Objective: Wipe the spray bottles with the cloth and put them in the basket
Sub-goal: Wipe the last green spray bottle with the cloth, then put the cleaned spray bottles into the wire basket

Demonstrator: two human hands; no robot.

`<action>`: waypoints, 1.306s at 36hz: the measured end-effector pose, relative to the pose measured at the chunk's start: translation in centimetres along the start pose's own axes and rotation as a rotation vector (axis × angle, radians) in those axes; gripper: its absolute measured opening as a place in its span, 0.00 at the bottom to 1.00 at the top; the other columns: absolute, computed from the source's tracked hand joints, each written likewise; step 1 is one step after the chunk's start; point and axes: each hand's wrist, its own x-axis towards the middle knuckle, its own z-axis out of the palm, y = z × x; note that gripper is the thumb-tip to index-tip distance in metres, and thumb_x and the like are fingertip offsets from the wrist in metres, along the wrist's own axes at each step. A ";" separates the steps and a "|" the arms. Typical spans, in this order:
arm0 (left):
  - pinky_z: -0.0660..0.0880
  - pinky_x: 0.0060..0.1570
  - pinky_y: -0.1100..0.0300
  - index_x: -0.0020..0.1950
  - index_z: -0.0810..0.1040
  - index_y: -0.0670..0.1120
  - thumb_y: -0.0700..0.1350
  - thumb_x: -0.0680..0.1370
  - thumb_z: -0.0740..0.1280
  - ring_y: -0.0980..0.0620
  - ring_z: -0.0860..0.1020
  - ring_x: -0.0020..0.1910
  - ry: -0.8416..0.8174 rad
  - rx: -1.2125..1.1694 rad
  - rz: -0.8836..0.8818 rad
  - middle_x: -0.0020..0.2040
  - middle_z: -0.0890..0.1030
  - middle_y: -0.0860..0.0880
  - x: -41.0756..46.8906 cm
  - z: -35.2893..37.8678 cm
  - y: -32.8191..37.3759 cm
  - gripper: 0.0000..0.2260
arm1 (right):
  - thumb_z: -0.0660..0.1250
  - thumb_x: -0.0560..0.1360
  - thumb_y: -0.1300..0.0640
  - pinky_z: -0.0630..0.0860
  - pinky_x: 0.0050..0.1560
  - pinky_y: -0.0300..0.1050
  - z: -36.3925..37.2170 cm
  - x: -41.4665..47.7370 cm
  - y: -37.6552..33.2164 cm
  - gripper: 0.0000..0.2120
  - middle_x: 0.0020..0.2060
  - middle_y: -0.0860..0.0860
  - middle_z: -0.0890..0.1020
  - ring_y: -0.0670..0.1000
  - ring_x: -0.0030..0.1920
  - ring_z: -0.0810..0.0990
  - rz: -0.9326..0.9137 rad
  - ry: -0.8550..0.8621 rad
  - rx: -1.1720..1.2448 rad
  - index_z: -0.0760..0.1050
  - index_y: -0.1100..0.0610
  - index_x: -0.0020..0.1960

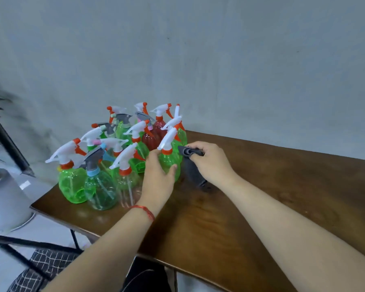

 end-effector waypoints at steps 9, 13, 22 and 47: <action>0.56 0.70 0.74 0.82 0.64 0.43 0.46 0.83 0.72 0.51 0.68 0.78 -0.006 -0.004 -0.008 0.77 0.69 0.46 0.5 1.2 -1.7 0.29 | 0.63 0.75 0.69 0.76 0.53 0.32 0.4 2.4 0.7 0.25 0.54 0.37 0.83 0.37 0.53 0.80 0.093 0.026 -0.038 0.83 0.46 0.63; 0.56 0.72 0.72 0.83 0.63 0.44 0.46 0.83 0.73 0.55 0.66 0.77 -0.006 0.005 0.006 0.77 0.67 0.50 -0.2 0.9 -1.9 0.32 | 0.64 0.75 0.69 0.73 0.65 0.39 0.9 2.4 0.9 0.26 0.61 0.39 0.81 0.41 0.61 0.78 0.062 0.006 -0.064 0.82 0.45 0.65; 0.72 0.74 0.55 0.78 0.70 0.51 0.46 0.82 0.73 0.58 0.72 0.74 -0.070 -0.061 0.150 0.72 0.73 0.57 -3.4 -2.9 -0.9 0.25 | 0.68 0.76 0.64 0.73 0.62 0.36 2.0 1.6 0.0 0.20 0.60 0.39 0.83 0.37 0.57 0.79 -0.037 0.028 -0.072 0.83 0.43 0.61; 0.70 0.32 0.57 0.44 0.73 0.49 0.51 0.85 0.66 0.51 0.76 0.36 -0.080 0.646 0.112 0.38 0.76 0.51 1.2 -14.5 2.2 0.12 | 0.67 0.77 0.58 0.72 0.63 0.52 1.7 8.0 -6.4 0.17 0.58 0.43 0.83 0.55 0.63 0.78 -0.577 -0.397 -0.980 0.81 0.41 0.62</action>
